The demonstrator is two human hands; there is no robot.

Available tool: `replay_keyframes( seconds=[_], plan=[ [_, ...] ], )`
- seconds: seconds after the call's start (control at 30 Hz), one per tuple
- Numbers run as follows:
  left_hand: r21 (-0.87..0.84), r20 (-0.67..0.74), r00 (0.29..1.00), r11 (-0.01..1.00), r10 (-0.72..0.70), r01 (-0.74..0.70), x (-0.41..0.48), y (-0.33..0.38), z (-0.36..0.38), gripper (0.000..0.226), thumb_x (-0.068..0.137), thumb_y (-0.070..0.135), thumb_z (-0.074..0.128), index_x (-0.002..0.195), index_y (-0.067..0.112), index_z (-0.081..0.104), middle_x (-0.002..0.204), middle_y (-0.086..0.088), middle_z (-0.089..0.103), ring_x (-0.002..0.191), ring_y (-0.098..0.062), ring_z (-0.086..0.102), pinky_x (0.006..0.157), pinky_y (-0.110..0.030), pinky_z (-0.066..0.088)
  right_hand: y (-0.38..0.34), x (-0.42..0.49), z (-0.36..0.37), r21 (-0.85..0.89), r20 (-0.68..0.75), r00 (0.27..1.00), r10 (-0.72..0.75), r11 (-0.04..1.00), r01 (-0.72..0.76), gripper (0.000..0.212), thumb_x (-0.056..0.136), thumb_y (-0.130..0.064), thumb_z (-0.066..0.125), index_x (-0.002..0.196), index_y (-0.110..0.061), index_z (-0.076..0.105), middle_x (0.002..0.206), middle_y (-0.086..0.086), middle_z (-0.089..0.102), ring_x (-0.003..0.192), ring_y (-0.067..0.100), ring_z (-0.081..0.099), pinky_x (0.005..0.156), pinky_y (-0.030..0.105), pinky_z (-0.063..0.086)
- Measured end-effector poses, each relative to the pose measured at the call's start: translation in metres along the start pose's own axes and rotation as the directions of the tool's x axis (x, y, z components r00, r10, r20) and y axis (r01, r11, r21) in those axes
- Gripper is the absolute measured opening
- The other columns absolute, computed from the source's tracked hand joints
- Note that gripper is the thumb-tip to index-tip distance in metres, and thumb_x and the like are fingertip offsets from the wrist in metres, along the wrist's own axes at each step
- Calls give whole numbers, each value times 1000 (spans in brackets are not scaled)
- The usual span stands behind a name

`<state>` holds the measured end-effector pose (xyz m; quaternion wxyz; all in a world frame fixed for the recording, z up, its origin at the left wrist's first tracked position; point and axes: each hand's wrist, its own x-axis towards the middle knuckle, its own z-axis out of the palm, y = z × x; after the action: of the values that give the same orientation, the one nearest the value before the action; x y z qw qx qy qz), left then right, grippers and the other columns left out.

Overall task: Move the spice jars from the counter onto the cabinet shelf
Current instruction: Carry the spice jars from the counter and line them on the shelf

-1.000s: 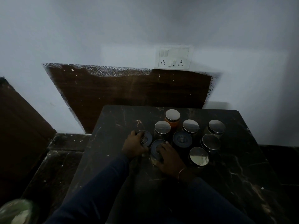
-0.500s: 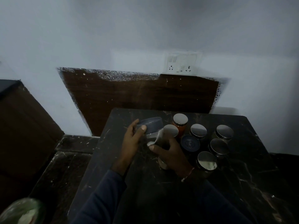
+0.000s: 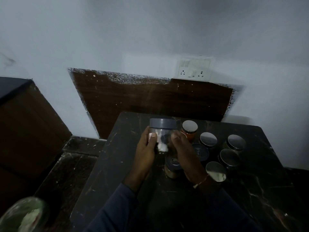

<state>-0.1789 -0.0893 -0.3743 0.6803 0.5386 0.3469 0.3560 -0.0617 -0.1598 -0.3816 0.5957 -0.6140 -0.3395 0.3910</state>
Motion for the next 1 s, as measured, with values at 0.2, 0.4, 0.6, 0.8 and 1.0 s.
replay_keyframes(
  seconds=[0.2, 0.4, 0.6, 0.8, 1.0],
  plan=[
    [87, 36, 996, 993, 81, -84, -1, 9, 8, 37, 95, 13, 53, 131, 20, 52, 118, 10, 64, 108, -3, 63, 89, -23, 54, -1, 9, -14, 340, -9, 995, 104, 936, -95, 83, 72, -69, 58, 136, -17, 49, 127, 15, 64, 112, 32, 65, 96, 55, 51],
    [-9, 125, 992, 1000, 2, -1, 3, 16, 11, 42, 93, 19, 55, 135, 19, 51, 123, -3, 66, 113, -21, 64, 98, -45, 51, -5, 10, -15, 456, -13, 998, 69, 888, -55, 84, 74, -64, 64, 138, -12, 49, 128, 18, 64, 118, 36, 62, 102, 60, 45],
    [140, 295, 950, 979, 101, -147, 10, 25, 19, 75, 83, 11, 69, 146, 29, 32, 128, 4, 60, 111, -7, 63, 84, -21, 54, -25, 23, -23, 281, -32, 992, 119, 954, -105, 79, 82, -73, 42, 139, -20, 50, 130, 14, 63, 120, 32, 61, 105, 57, 43],
    [255, 239, 899, 870, 366, -422, 39, 83, 27, 94, 77, 15, 78, 151, 25, 22, 134, 17, 49, 118, 8, 52, 89, -9, 46, -105, 53, -24, -6, -155, 980, -123, 992, 123, 47, 95, -53, 45, 136, -30, 48, 124, 1, 64, 111, 20, 64, 99, 51, 50],
    [255, 322, 672, 623, 667, -740, 68, 210, 28, 86, 78, 21, 78, 140, 44, 24, 131, 26, 48, 120, 4, 53, 93, -15, 48, -260, 68, -13, -275, -22, 811, -584, 784, 557, 55, 88, -51, 60, 137, -46, 35, 117, -7, 62, 101, 14, 66, 82, 37, 60]
  ],
)
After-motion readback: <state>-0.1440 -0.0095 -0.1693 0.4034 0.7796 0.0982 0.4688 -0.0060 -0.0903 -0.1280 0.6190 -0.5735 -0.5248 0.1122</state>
